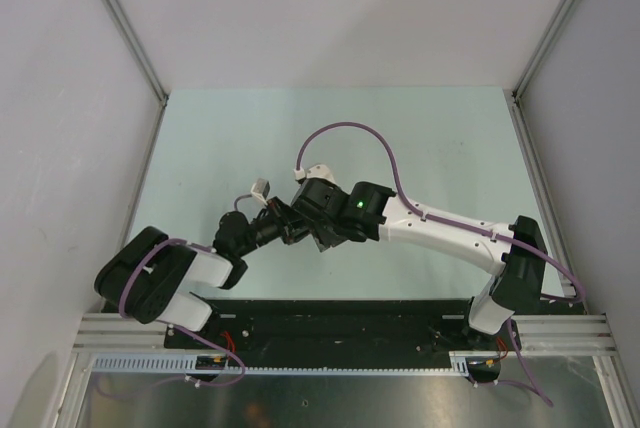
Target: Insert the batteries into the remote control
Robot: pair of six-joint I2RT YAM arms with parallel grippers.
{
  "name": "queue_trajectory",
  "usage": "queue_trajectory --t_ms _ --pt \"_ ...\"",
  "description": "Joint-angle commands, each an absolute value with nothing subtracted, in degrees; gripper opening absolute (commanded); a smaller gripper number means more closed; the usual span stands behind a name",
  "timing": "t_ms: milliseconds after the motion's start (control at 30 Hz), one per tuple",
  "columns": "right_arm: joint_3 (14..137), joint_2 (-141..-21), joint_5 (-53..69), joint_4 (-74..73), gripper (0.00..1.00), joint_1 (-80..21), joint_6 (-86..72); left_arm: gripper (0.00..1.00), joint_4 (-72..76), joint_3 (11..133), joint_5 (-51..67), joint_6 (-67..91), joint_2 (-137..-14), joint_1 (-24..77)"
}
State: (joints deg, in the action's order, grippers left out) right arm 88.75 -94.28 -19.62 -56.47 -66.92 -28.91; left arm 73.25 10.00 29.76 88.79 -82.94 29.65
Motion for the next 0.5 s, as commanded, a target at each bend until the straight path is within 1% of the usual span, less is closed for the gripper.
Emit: queue_trajectory --t_ms 0,233,467 --pt "89.3 -94.1 -23.5 -56.2 0.51 -66.4 -29.4 0.0 78.0 11.9 31.3 91.0 -83.6 30.5" --pt "89.2 -94.2 -23.7 -56.2 0.56 -66.0 -29.3 0.0 78.4 12.2 31.1 91.8 -84.2 30.6" --pt "88.8 -94.0 -23.7 -56.2 0.59 -65.7 -29.3 0.0 78.6 12.6 31.0 92.3 -84.6 30.5"
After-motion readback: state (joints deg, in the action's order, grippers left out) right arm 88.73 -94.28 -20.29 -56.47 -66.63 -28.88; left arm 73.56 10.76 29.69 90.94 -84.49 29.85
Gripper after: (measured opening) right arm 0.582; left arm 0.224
